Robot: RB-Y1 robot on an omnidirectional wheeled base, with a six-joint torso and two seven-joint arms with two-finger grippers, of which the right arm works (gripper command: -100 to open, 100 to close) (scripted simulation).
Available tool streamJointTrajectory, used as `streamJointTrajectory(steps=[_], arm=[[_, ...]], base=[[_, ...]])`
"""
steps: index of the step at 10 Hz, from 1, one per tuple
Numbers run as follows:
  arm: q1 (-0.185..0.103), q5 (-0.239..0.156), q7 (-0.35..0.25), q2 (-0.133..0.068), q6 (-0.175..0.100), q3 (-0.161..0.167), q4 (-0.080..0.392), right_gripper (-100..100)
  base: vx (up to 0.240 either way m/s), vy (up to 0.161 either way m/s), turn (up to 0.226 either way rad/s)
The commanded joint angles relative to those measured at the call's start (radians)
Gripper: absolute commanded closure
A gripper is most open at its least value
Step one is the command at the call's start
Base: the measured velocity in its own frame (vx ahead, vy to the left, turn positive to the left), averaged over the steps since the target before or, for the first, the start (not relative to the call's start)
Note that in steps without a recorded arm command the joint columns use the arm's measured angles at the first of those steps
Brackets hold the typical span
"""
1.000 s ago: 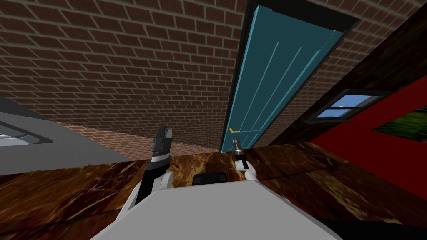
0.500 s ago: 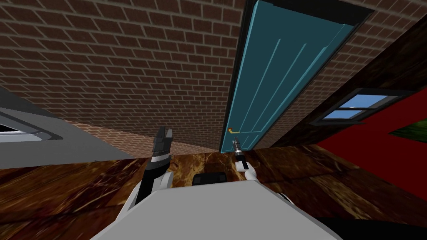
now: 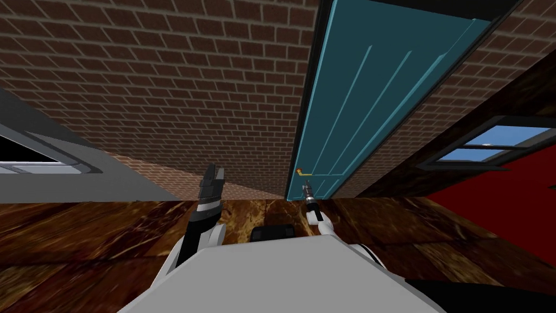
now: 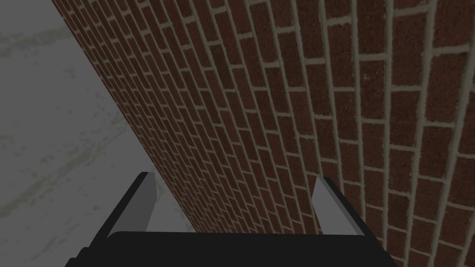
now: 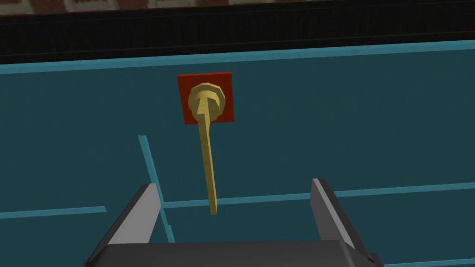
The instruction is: Pull the door open
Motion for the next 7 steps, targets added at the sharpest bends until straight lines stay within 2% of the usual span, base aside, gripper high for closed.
streamJointTrajectory(steps=[1, 6, 7], arm=[[-0.008, 0.002, -0.006, -0.003, -0.002, 0.0, 0.03, -100], [-0.041, 0.005, -0.02, -0.008, -0.012, 0.0, 0.121, -100], [-0.033, 0.005, -0.018, -0.007, -0.005, 0.0, 0.1, -100]], base=[[0.002, -0.126, 0.07], [0.006, -0.084, 0.068], [-0.004, -0.027, 0.015]])
